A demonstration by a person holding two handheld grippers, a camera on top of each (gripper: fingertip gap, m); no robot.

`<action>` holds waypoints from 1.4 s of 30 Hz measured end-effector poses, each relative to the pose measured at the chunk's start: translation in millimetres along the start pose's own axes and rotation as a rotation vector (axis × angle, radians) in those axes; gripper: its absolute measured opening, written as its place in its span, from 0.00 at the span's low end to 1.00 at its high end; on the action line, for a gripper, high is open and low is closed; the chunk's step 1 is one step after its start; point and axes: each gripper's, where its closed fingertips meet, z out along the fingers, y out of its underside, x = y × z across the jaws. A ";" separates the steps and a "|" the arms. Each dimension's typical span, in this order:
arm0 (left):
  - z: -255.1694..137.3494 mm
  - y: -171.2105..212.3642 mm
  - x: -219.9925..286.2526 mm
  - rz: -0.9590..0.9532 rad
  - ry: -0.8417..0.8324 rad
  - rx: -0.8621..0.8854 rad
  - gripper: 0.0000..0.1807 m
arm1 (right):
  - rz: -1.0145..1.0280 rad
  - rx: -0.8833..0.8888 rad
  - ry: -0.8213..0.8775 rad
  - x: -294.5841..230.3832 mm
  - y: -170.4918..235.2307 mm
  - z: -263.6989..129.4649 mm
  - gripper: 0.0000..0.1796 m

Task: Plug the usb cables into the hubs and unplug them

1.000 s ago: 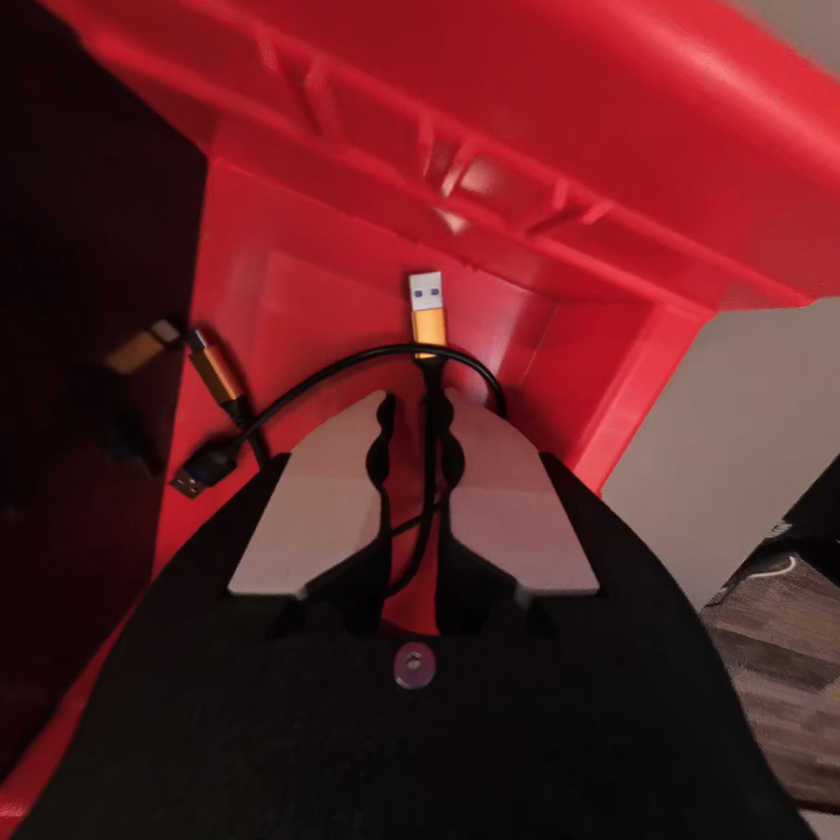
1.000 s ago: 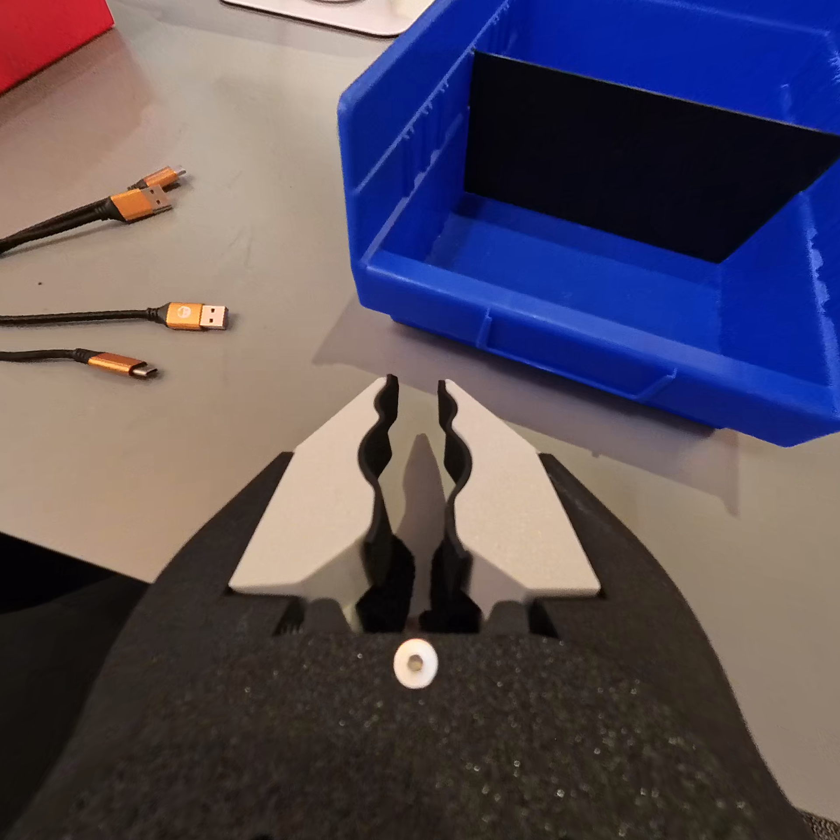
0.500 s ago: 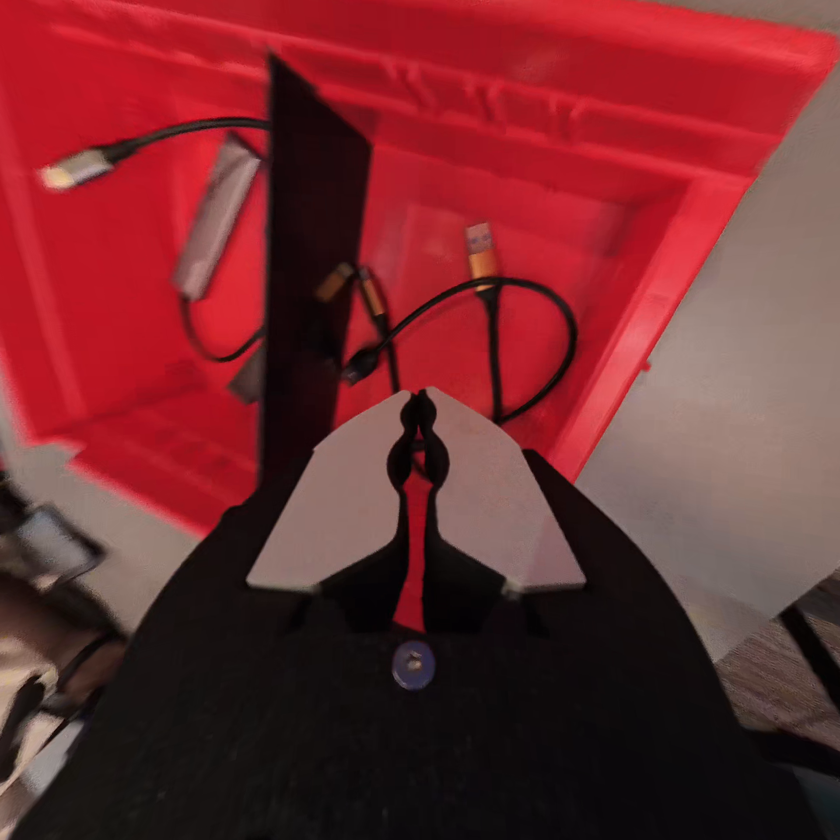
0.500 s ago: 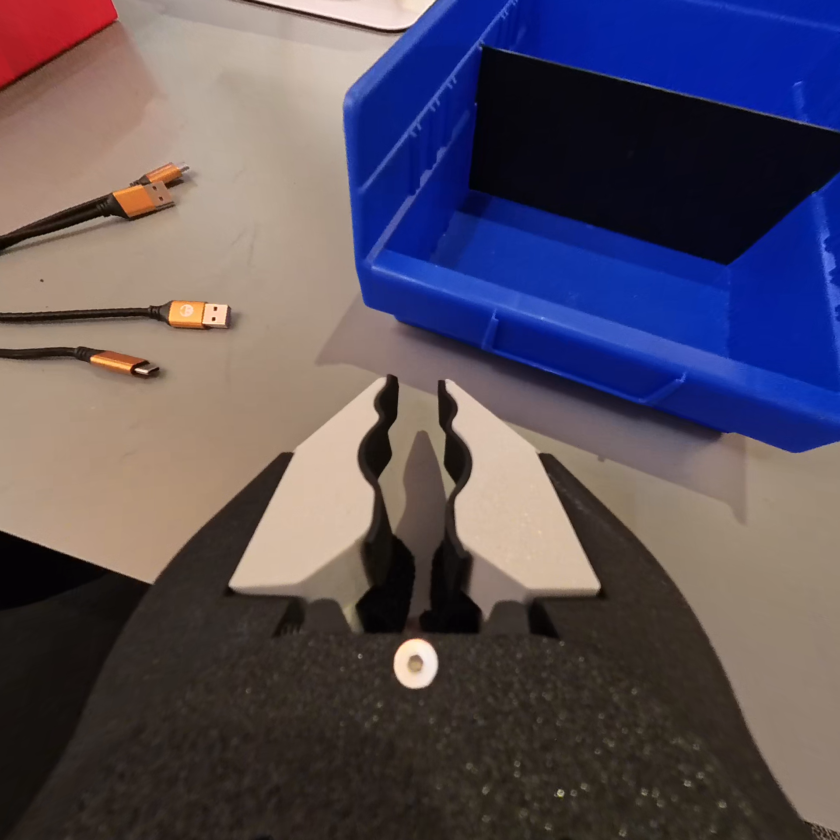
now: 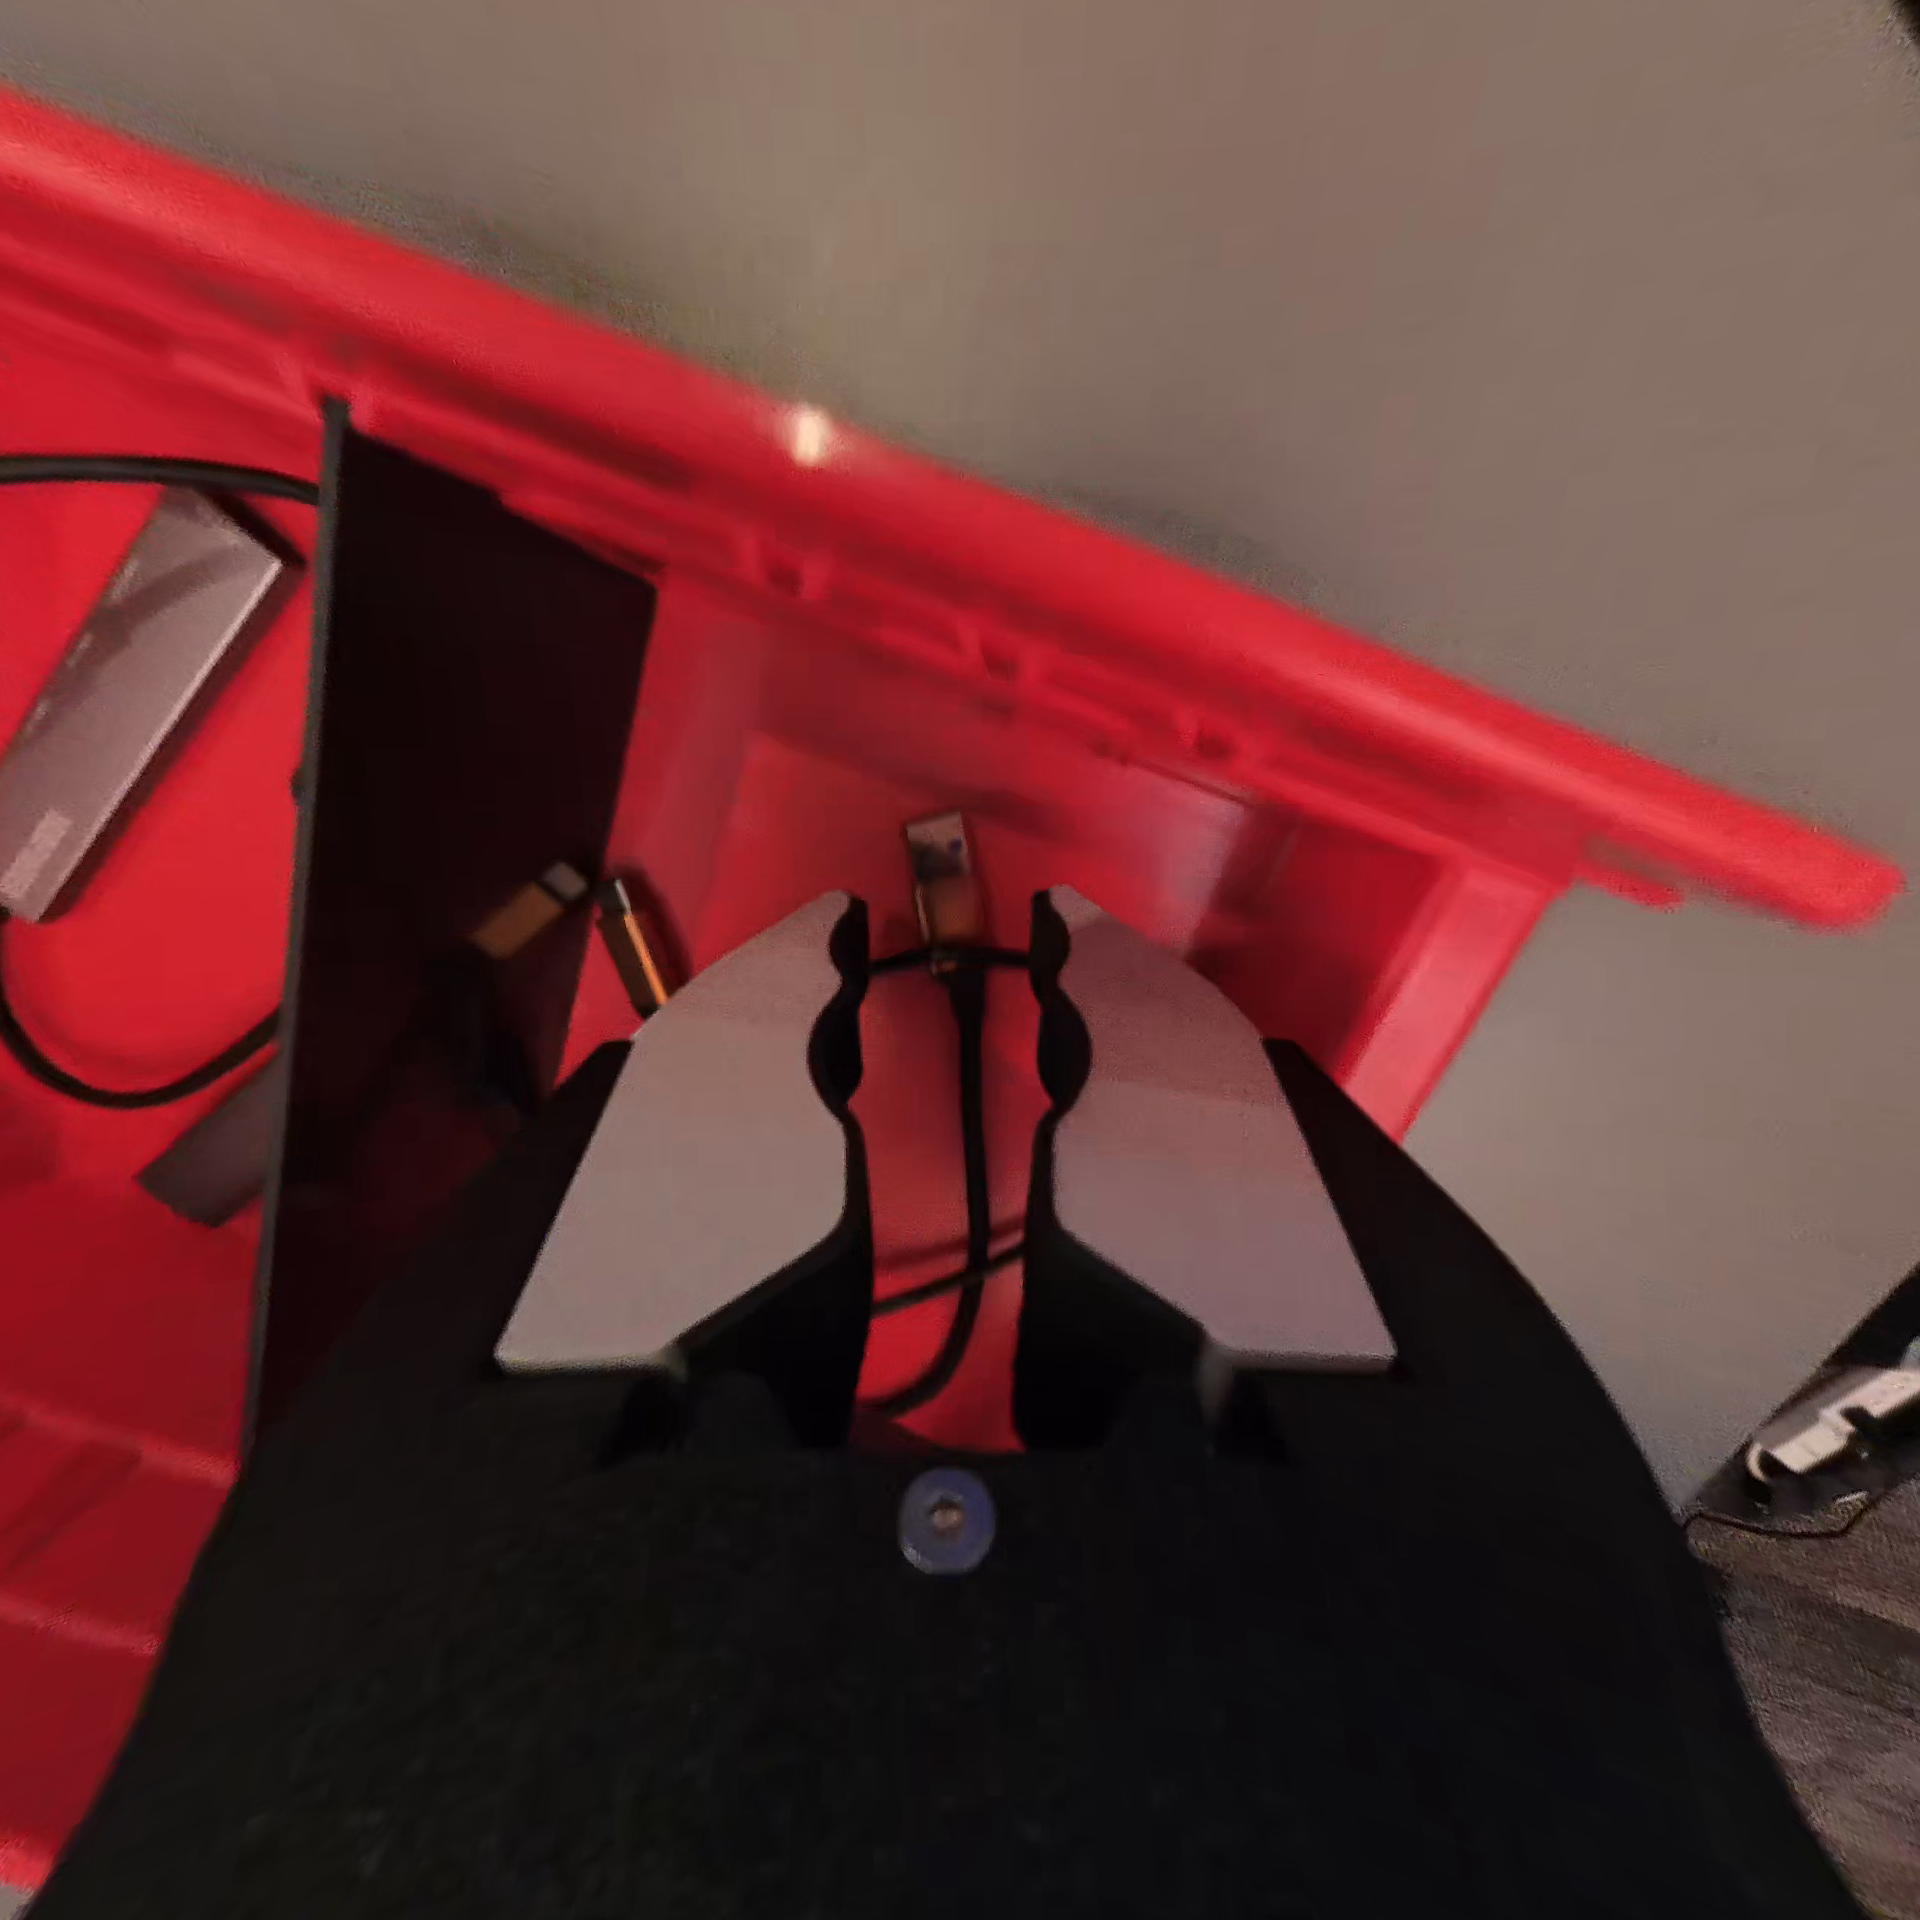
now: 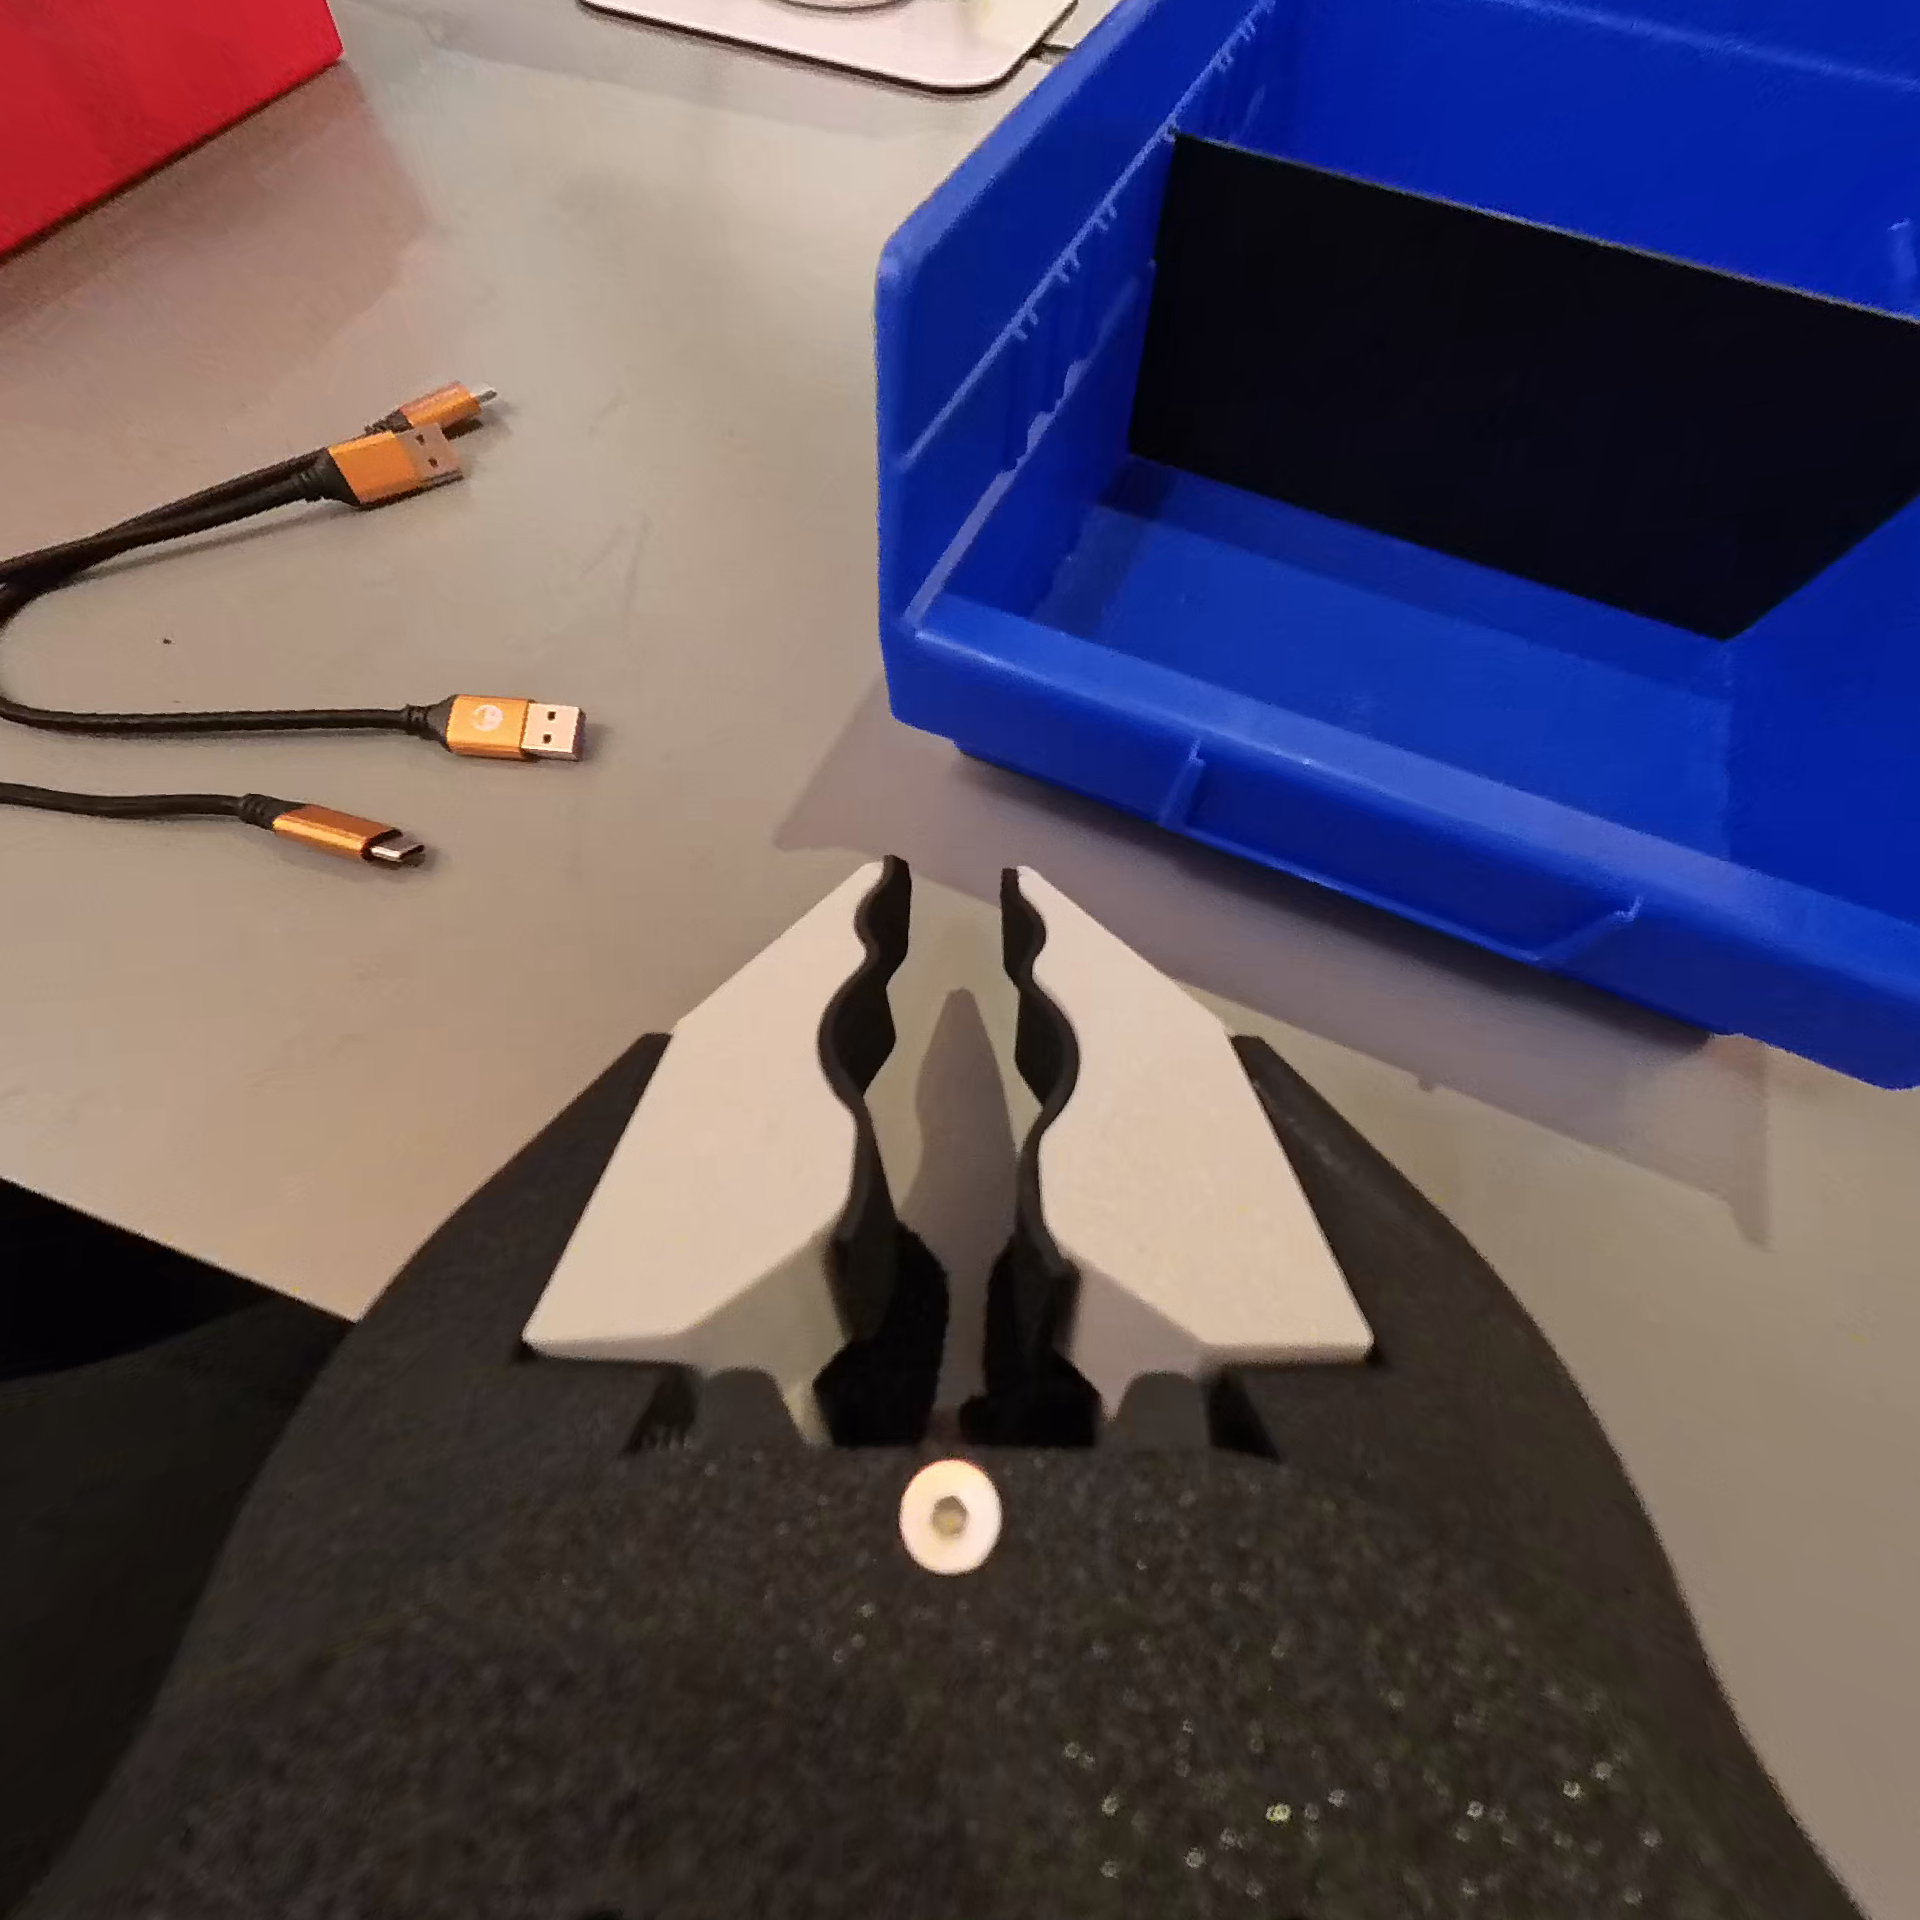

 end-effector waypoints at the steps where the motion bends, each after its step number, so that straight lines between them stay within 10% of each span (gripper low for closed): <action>1: 4.4 -3.7 -0.2 -0.006 0.004 -0.004 0.16 | 0.004 -0.001 -0.001 0.5 0.2 0.2 0.09; 11: 11.7 7.7 -2.7 0.127 -0.118 -0.128 0.07 | 0.019 -0.011 0.003 5.5 5.9 -3.5 0.09; 25: -220.2 -58.5 -66.7 -0.364 -0.334 1.000 0.07 | 0.032 -0.004 -0.002 4.6 5.7 -6.0 0.09; 42: -301.0 -181.5 34.0 -0.264 -0.079 1.273 0.07 | 0.038 -0.007 -0.024 0.2 3.6 -1.9 0.09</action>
